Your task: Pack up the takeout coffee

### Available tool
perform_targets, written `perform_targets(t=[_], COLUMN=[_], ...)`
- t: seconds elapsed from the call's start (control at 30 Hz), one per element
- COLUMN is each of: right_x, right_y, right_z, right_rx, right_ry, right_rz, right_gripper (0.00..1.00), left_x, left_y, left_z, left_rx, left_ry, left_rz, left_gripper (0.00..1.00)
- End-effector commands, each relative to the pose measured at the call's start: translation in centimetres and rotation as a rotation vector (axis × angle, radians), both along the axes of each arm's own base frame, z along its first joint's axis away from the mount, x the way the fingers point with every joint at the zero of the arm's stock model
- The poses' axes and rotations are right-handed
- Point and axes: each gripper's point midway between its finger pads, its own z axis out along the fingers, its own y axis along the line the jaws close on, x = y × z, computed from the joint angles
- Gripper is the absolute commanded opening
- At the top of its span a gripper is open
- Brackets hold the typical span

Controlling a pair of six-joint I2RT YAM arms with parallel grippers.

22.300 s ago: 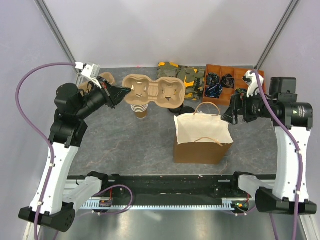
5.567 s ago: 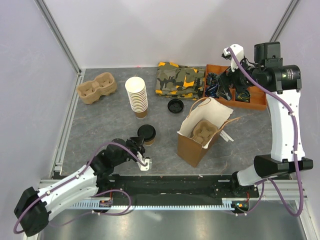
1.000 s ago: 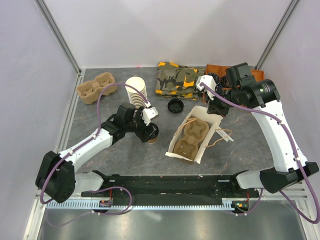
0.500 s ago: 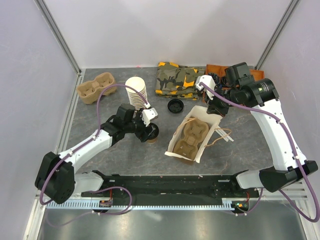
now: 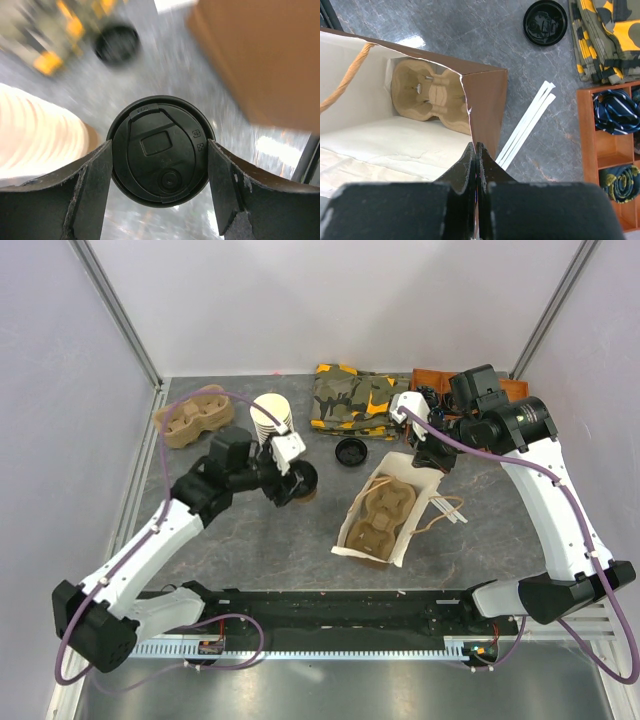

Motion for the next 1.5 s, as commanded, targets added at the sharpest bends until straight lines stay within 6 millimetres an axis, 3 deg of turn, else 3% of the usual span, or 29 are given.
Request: perform_targets(t=[0.0, 0.03, 0.1, 0.13, 0.2, 0.23, 0.37, 0.4, 0.6, 0.77, 0.93, 1.13, 1.37, 1.47], right_x=[-1.7, -1.8, -1.7, -1.8, -1.8, -1.9, -1.9, -1.8, -1.4, -1.0, -1.0, -1.0, -1.4, -1.5], right_y=[0.3, 0.4, 0.5, 0.6, 0.7, 0.8, 1.1, 1.1, 1.5, 1.8, 2.1, 2.3, 2.7, 2.8], right_z=[0.5, 0.7, 0.7, 0.7, 0.5, 0.4, 0.2, 0.1, 0.3, 0.1, 0.3, 0.9, 0.7, 0.6], right_rx=[0.021, 0.027, 0.031, 0.035, 0.035, 0.04, 0.053, 0.053, 0.065, 0.064, 0.07, 0.072, 0.052, 0.038], right_ry=[0.011, 0.008, 0.007, 0.008, 0.016, 0.022, 0.04, 0.048, 0.062, 0.088, 0.11, 0.108, 0.131, 0.133], right_rz=[0.063, 0.071, 0.076, 0.081, 0.085, 0.088, 0.09, 0.087, 0.075, 0.057, 0.042, 0.025, 0.0, -0.012], right_gripper=[0.0, 0.0, 0.0, 0.0, 0.0, 0.0, 0.0, 0.0, 0.0, 0.0, 0.0, 0.0, 0.0, 0.0], left_x=[-0.5, -0.8, -0.9, -1.0, -1.2, -1.5, -3.0, -3.7, -7.9, -11.5, -14.0, -15.7, -16.0, -16.2], left_y=[-0.8, -1.0, -1.0, -1.0, -1.1, -1.2, -2.1, -2.4, -4.8, -7.5, -10.1, -12.1, -14.0, -14.2], left_z=[10.0, 12.5, 14.8, 16.9, 18.7, 20.8, 24.8, 26.4, 31.9, 32.7, 30.8, 28.7, 26.5, 26.8], left_rx=[-0.115, -0.139, -0.161, -0.18, -0.197, -0.223, -0.269, -0.29, -0.36, -0.386, -0.349, -0.259, -0.164, -0.153], left_ry=[-0.132, -0.162, -0.197, -0.23, -0.26, -0.296, -0.366, -0.397, -0.513, -0.547, -0.556, -0.602, -0.641, -0.681], left_rz=[-0.053, -0.065, -0.072, -0.075, -0.088, -0.104, -0.196, -0.237, -0.446, -0.628, -0.766, -0.866, -0.893, -0.894], left_gripper=[0.54, 0.54, 0.54, 0.54, 0.53, 0.53, 0.52, 0.52, 0.52, 0.51, 0.5, 0.47, 0.47, 0.46])
